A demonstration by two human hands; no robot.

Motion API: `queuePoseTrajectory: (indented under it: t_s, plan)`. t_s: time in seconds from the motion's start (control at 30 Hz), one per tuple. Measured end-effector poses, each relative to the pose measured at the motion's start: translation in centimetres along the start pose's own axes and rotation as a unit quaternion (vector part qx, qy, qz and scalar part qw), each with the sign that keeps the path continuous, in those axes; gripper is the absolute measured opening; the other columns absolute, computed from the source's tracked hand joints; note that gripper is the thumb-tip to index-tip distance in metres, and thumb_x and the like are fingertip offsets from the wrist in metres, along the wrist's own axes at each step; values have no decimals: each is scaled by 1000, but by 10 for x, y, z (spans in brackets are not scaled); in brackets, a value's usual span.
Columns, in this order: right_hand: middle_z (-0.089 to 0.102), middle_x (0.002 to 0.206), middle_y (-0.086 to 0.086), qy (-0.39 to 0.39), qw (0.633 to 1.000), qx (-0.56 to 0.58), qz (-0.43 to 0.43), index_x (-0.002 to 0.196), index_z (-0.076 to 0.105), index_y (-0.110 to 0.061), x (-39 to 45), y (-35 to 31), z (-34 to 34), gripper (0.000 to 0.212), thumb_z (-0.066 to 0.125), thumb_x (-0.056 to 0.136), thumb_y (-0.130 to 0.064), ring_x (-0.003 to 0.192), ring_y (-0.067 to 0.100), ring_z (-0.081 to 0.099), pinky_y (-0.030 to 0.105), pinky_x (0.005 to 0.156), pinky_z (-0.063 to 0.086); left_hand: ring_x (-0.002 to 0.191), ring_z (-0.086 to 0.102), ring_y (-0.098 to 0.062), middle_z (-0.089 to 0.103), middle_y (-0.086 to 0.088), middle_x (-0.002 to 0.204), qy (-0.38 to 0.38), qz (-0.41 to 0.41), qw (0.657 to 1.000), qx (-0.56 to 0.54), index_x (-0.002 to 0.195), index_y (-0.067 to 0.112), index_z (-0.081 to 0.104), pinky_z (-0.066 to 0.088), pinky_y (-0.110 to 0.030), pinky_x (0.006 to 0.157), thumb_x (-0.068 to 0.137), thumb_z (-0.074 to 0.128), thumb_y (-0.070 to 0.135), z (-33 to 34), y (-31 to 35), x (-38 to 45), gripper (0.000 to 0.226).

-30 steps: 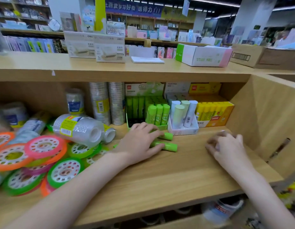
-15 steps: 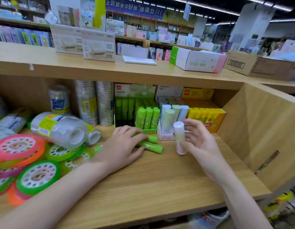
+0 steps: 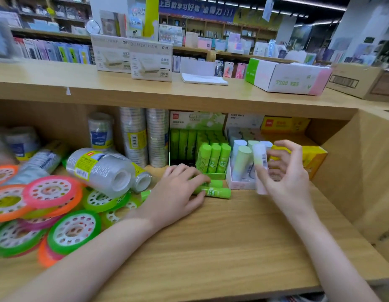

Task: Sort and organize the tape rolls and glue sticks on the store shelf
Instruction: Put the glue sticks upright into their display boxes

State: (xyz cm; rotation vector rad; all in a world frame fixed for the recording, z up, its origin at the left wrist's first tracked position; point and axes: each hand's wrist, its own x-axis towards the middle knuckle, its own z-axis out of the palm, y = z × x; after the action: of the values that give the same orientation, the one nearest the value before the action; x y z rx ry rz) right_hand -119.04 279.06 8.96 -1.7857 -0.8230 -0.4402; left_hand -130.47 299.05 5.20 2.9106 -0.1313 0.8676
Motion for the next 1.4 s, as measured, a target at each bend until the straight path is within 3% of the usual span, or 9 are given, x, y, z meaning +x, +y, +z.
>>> queuePoseTrajectory:
  t_s: [0.13,0.27,0.47,0.67,0.8,1.0,1.1,1.23,1.4]
  plan:
    - [59,90,-2,19,999,-28,41,92,52,-20,0,4,-5,20,63,76,-20,67,19,56,27,57,43,94,50,-15,59,7,98,1,3,1000,1,106,23,63,30,-27,83,87,43,39,0,0,0,32]
    - [49,101,-1,7,997,-67,32,85,65,-23,2,3,-10,22,72,74,-4,82,9,50,10,68,40,96,51,-15,59,7,99,-6,0,1000,1,107,23,62,31,-27,84,88,43,38,0,0,0,31]
    - [51,95,-3,-81,988,-111,68,87,63,-29,7,-7,-19,31,63,73,-1,74,9,51,13,63,35,97,52,-16,60,7,99,-9,0,1000,1,107,22,62,32,-28,84,88,43,37,0,2,0,31]
    - [64,76,5,-18,988,-135,70,106,52,-21,15,-1,-25,37,69,76,-8,65,11,56,17,53,35,97,51,-16,59,7,99,-12,0,1000,0,107,22,62,31,-27,84,88,42,37,0,2,0,32]
    - [63,73,8,-12,990,-138,28,99,40,-19,17,5,-17,41,73,76,-9,60,8,57,11,53,40,96,51,-16,59,7,99,-8,-1,1000,0,106,21,62,31,-26,84,88,43,36,0,2,0,30]
    - [52,66,-3,-58,973,-219,-42,101,50,-11,22,2,-12,26,68,82,-14,61,14,52,33,56,46,96,50,-16,59,7,99,-10,-3,1000,0,107,22,62,31,-26,84,88,43,35,0,2,0,30]
    - [55,73,1,-45,972,-226,-39,100,54,-11,21,8,-13,23,68,82,-14,63,19,55,36,58,50,96,51,-16,59,7,100,-17,-4,1000,1,108,21,62,31,-27,84,88,43,35,-1,2,0,30]
    - [54,103,9,-7,967,-250,-54,101,61,-7,17,15,-15,21,67,83,-15,83,28,55,38,61,49,96,49,-16,59,6,100,-13,-1,1000,4,107,21,62,31,-26,84,88,42,35,0,2,-1,30]
    - [48,112,13,-7,955,-292,-47,109,63,-9,15,16,-18,27,66,83,-16,99,28,47,35,64,45,96,47,-15,59,6,100,-18,0,1000,2,107,21,62,30,-26,84,88,42,35,-1,2,0,30]
